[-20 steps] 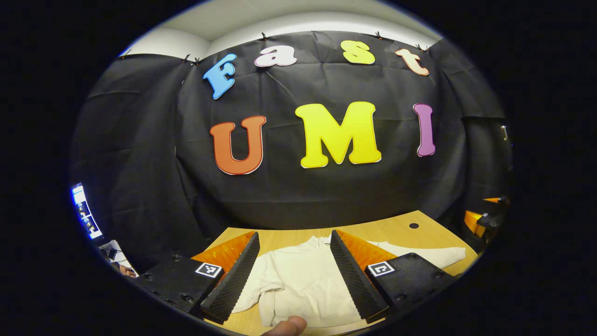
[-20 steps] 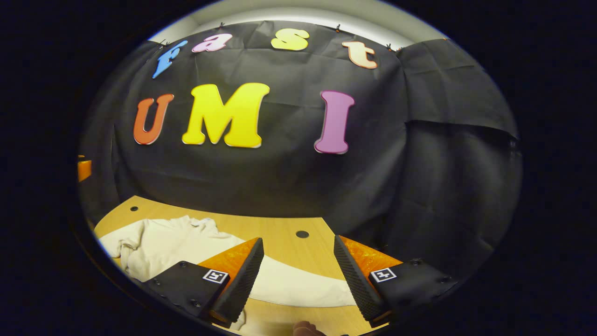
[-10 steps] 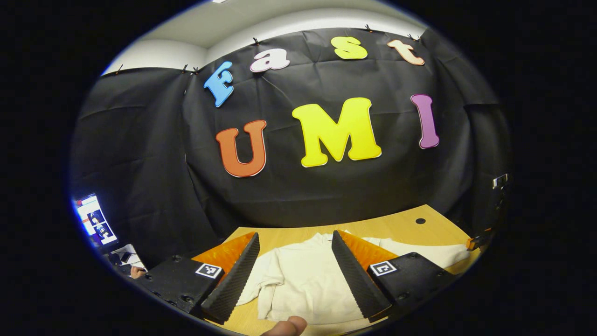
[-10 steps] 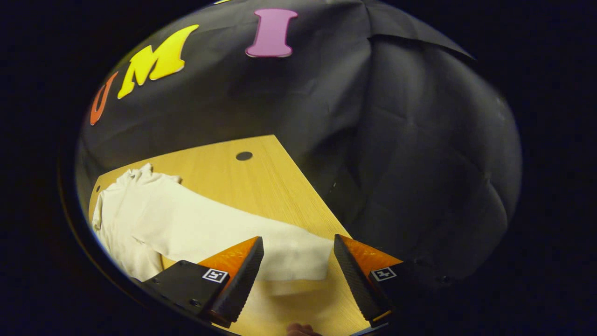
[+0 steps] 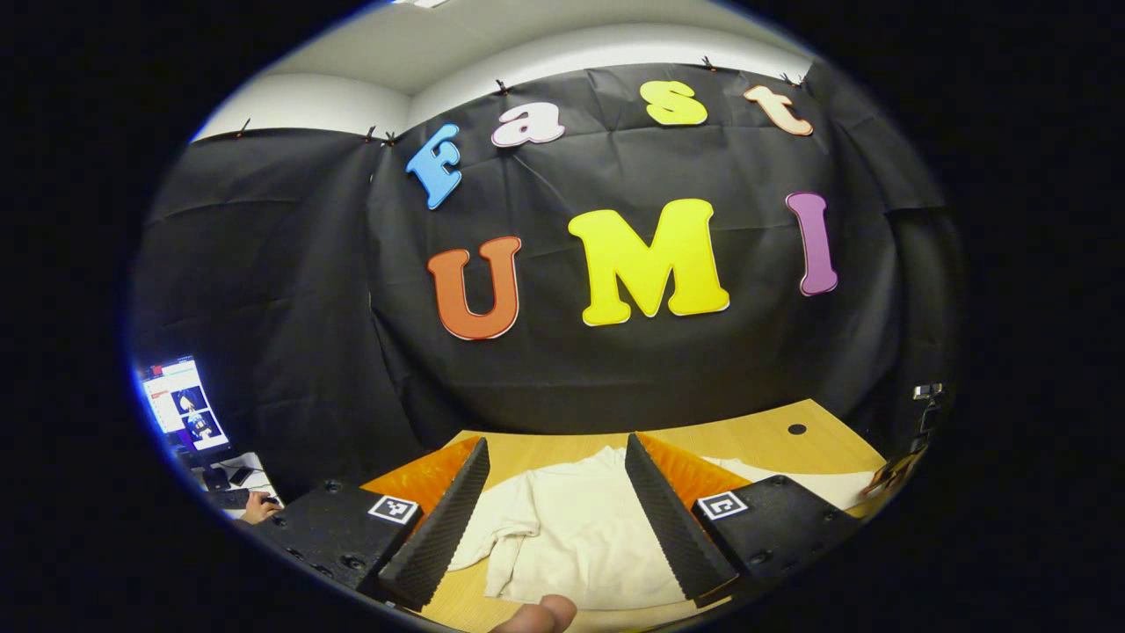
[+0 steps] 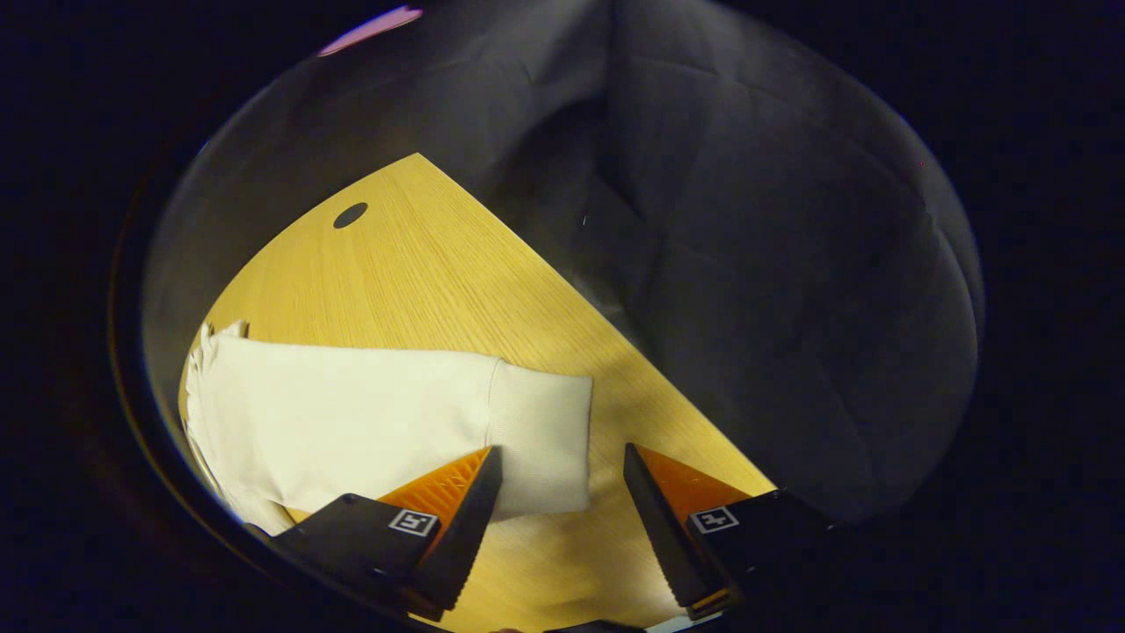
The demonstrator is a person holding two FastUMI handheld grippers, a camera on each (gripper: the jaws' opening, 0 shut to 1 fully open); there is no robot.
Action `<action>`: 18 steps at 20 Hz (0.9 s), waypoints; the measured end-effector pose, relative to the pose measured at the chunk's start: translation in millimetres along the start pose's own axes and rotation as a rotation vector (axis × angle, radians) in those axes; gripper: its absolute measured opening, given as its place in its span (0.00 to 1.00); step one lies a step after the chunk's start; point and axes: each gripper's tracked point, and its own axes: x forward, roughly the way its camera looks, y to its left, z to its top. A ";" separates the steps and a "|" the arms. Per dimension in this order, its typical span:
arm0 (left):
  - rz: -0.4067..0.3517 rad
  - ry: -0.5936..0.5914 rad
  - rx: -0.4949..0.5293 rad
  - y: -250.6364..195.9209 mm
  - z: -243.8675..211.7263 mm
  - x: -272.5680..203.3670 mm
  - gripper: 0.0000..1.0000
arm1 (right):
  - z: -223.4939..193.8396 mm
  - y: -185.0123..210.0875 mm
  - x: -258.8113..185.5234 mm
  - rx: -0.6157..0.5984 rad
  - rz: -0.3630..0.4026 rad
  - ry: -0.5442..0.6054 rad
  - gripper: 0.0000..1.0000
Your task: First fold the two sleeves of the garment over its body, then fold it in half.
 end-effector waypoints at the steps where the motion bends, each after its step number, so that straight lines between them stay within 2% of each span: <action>1: -0.002 0.004 0.000 3.6 -0.9 -1.0 0.99 | -0.1 -1.1 1.8 0.009 0.021 0.041 0.81; 2: -0.006 0.013 0.005 7.4 -3.8 -0.6 0.99 | 0.1 -3.2 0.1 0.000 0.029 0.086 0.76; 3: -0.007 0.024 0.005 11.9 -7.3 0.4 0.99 | 5.9 -4.1 0.6 -0.021 0.041 0.106 0.66; 5: -0.012 0.046 -0.006 21.5 -14.4 -1.0 0.99 | -2.8 5.5 3.2 -0.057 0.050 0.165 0.67; 6: -0.009 0.053 -0.006 26.8 -17.3 -1.7 0.99 | -7.9 2.3 6.5 -0.077 0.021 0.183 0.67; 8: 0.000 0.065 0.001 39.4 -21.1 -1.4 0.99 | -8.0 4.8 6.9 -0.075 0.015 0.205 0.45; 10: 0.005 0.077 -0.005 49.4 -26.3 -2.0 0.99 | -7.1 9.0 6.8 -0.063 0.036 0.209 0.42; 12: 0.015 0.083 -0.009 58.9 -27.5 -0.7 0.99 | -6.5 11.2 3.7 -0.042 0.020 0.215 0.16; 16: 0.033 0.107 -0.009 75.1 -40.2 -0.8 0.99 | 2.5 12.9 1.6 -0.040 0.014 0.176 0.16; 17: 0.032 0.111 -0.012 77.3 -42.3 0.4 0.99 | 5.3 13.9 -0.5 -0.035 0.014 0.173 0.01; 18: 0.034 0.111 -0.010 79.4 -41.7 1.4 0.99 | 5.5 13.9 -1.9 -0.038 0.016 0.172 0.01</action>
